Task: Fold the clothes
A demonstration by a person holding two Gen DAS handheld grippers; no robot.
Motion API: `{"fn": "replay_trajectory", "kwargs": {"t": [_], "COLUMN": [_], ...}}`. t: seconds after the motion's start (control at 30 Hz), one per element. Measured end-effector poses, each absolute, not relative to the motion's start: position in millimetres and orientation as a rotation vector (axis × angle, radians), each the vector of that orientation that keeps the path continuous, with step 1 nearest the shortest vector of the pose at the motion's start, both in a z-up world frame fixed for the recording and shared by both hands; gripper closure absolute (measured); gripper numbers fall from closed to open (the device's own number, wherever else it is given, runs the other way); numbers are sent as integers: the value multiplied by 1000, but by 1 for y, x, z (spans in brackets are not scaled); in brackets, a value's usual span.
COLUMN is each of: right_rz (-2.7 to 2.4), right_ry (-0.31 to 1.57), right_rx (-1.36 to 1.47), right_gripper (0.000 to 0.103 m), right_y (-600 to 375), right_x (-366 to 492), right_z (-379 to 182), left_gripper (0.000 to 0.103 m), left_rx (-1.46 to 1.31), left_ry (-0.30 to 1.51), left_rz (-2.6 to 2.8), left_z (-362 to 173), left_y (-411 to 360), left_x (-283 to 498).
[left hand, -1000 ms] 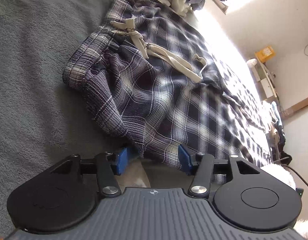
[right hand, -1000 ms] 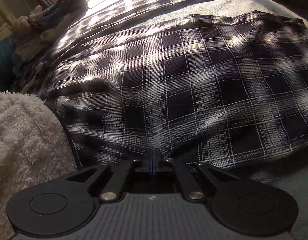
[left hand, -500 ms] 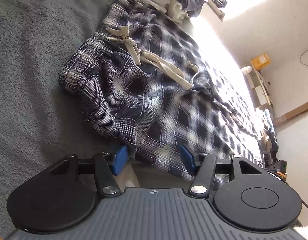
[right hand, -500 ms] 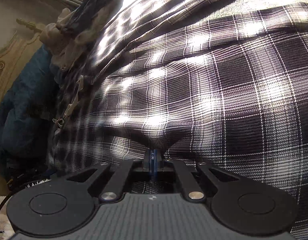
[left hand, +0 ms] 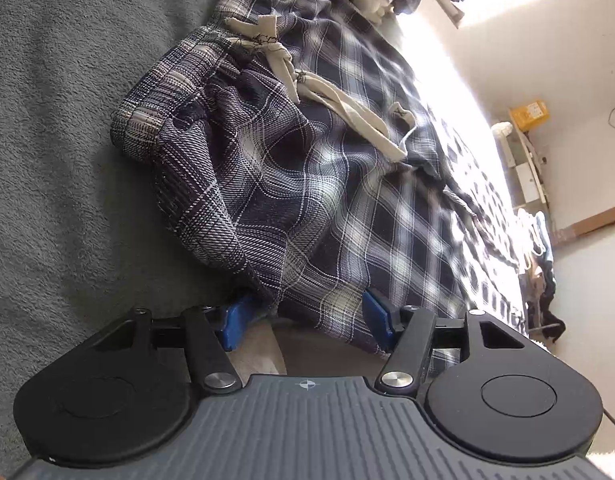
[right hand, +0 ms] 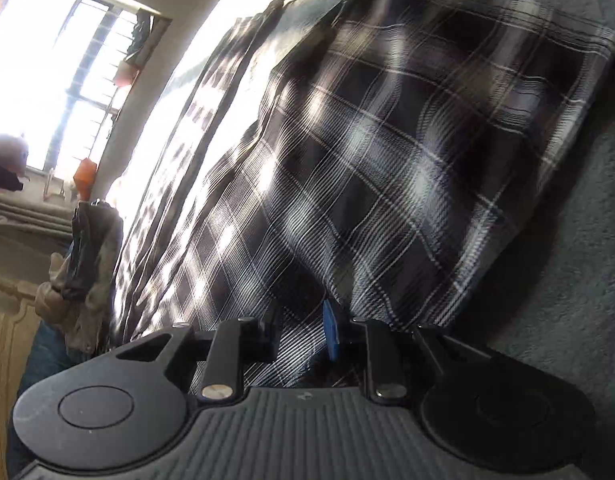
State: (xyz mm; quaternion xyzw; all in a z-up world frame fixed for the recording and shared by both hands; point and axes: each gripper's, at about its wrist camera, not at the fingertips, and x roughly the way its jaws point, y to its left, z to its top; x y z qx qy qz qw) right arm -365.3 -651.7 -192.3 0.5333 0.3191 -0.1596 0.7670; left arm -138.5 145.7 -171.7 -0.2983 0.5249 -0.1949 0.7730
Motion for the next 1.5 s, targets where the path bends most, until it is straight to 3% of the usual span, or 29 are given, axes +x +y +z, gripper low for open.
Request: {"fn": "replay_trajectory", "kwargs": {"t": [0.13,0.23,0.43,0.7,1.3,1.5], "right_rz": [-706,-766,-637,-477,-442,-415], "right_ry": [382,285,459,588,566,600], "right_rx": [1310,1370,1442,1497,1543,1456], "right_gripper": [78,78,71,72,72,74], "right_y": [-691,-703,-674,-629,-616,-602], "right_x": [-444,-472,-443,-408,-400,-387], "right_z": [-192,-190,-202,-218,-224,-218], "left_gripper": [43,43,43,43,42,55], "left_rx": [-632,-632,-636,-656,-861,-844], "left_ry": [1138,1139,1145,1149,897,879], "left_rz": [-413,-406,-392,-376,-252,-224], "left_z": [-171,-171,-171,-175,-176,-175], "left_y": [143,143,143,148,178,178], "left_x": [-138,-140,-145,-156,-162,-159]}}
